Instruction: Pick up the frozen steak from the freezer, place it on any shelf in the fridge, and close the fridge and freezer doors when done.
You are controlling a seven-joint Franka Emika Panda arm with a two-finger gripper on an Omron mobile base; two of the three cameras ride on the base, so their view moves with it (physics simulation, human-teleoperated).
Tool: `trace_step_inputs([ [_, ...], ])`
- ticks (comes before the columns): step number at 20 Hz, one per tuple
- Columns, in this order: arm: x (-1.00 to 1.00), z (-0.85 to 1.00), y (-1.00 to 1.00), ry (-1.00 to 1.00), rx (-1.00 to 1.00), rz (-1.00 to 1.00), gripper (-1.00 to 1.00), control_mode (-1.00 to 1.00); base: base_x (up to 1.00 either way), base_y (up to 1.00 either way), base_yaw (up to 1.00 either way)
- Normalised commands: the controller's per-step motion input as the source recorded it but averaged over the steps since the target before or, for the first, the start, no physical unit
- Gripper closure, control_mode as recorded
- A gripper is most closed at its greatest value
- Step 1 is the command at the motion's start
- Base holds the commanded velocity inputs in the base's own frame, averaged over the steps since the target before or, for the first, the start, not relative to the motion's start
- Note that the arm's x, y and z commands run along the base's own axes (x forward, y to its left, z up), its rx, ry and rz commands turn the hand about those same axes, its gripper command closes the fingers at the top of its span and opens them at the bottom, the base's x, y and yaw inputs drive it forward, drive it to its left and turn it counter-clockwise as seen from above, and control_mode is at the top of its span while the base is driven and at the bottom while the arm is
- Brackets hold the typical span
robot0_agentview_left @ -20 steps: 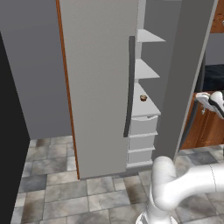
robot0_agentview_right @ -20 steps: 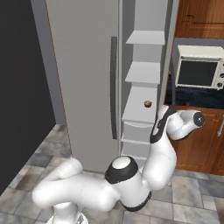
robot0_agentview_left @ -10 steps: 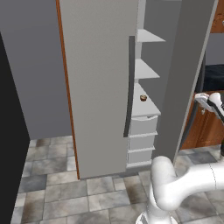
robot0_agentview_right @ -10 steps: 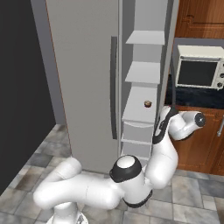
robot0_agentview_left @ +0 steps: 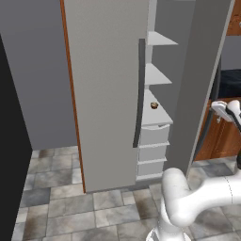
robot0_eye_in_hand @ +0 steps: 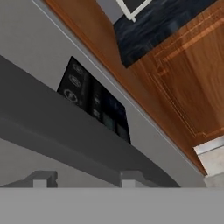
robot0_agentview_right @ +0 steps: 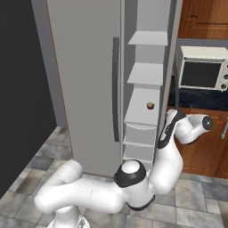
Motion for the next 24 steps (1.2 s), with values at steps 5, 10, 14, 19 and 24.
trace_step_inputs([
  [5, 0.30, 0.00, -0.31, 0.00, 0.00, 0.00, -1.00, -1.00, 0.00, 0.00, 0.00],
  [10, 0.17, 0.00, -0.13, 0.00, 0.00, 0.00, -1.00, -1.00, 0.00, 0.00, 0.00],
  [14, 0.01, -0.15, 0.00, -0.03, -0.02, 0.00, -1.00, -1.00, 0.00, 0.00, 0.00],
  [19, 0.03, -0.24, 0.11, -0.06, -0.04, 0.00, -1.00, -1.00, 0.00, 0.00, 0.00],
  [24, 0.05, -0.25, 0.38, -0.07, -0.02, 0.00, -1.00, -1.00, 0.00, 0.00, 0.00],
])
